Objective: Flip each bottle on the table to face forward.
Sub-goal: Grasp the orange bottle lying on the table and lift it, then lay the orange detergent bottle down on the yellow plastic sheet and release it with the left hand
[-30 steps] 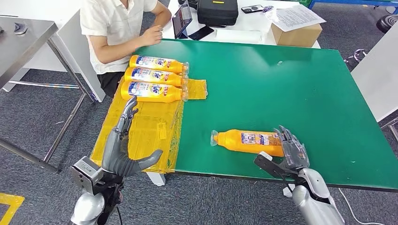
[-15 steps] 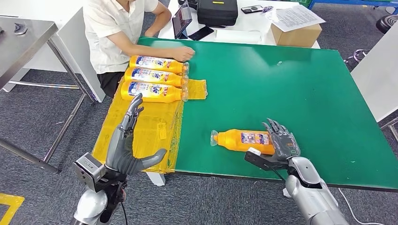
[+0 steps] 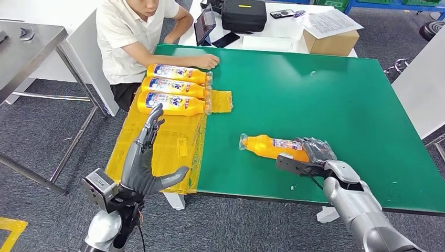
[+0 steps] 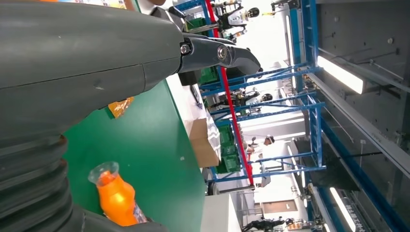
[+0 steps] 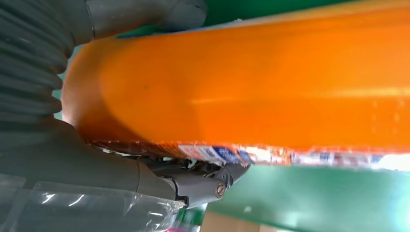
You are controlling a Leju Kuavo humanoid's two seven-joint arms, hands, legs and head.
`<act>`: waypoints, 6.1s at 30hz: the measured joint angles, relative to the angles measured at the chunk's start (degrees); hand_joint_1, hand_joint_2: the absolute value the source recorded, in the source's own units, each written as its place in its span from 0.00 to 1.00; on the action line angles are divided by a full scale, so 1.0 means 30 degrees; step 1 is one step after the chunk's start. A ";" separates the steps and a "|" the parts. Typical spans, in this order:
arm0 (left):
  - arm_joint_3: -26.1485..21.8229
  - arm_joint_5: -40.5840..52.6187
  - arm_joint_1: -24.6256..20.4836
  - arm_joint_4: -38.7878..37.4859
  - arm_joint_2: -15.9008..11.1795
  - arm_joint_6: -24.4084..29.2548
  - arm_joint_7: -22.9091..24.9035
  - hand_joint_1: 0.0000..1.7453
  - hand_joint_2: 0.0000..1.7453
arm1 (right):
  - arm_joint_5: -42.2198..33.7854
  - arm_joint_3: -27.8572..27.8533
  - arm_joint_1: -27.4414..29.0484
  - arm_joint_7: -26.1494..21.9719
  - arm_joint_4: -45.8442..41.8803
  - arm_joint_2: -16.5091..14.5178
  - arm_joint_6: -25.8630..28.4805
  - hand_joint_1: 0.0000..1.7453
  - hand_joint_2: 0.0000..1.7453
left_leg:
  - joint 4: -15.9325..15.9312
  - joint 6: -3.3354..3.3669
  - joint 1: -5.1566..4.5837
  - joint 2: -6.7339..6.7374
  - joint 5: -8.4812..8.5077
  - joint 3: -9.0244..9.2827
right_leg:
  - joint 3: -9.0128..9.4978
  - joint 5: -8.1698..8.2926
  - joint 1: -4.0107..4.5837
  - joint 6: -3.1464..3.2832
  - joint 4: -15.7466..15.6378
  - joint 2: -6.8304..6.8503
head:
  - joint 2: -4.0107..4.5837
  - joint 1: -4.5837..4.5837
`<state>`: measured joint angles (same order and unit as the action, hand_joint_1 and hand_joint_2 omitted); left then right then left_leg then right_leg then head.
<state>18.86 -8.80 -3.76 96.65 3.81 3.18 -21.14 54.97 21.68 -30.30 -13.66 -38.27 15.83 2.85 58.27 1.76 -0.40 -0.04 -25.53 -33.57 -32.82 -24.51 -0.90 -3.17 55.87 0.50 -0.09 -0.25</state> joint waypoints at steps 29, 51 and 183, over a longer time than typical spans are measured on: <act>0.1667 -0.4947 0.1486 -0.4005 0.0909 -0.0053 0.2220 0.00 1.00 | -1.1130 -0.2836 0.6892 -0.6080 -1.0095 -0.4335 0.1058 1.00 1.00 | -0.0010 -0.0022 0.0053 0.0046 0.0009 -0.0124 | 0.0097 0.0019 0.0052 0.0012 0.0024 -0.0052 | 0.0000 0.0004; 0.2790 -0.7275 0.0023 -0.4741 0.0929 0.0302 0.2286 0.00 1.00 | -1.1156 0.3009 0.5638 -0.6622 -1.1198 -0.6921 0.1806 1.00 1.00 | -0.0010 -0.0035 0.0041 0.0042 0.0018 -0.0240 | -0.0018 0.0018 0.0035 0.0011 0.0043 -0.0047 | 0.0000 0.0005; 0.1539 0.0031 0.0626 -0.3144 0.2829 0.6673 -0.2085 0.00 1.00 | -1.6772 0.2324 1.2514 -0.8814 -1.9094 -0.7404 1.1666 0.00 0.00 | -0.0008 -0.0069 0.0031 0.0052 0.0049 -0.0281 | -0.0099 0.0048 0.0031 0.0068 0.0077 -0.0051 | 0.0000 0.0005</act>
<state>23.48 -8.71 -1.88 87.21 12.30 23.20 -27.40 4.65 28.65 7.24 -40.10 -95.55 -6.38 37.84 58.24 1.56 -0.30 0.12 -25.38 -34.41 -33.12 -24.36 -0.81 -2.97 56.10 0.34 -0.09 -0.23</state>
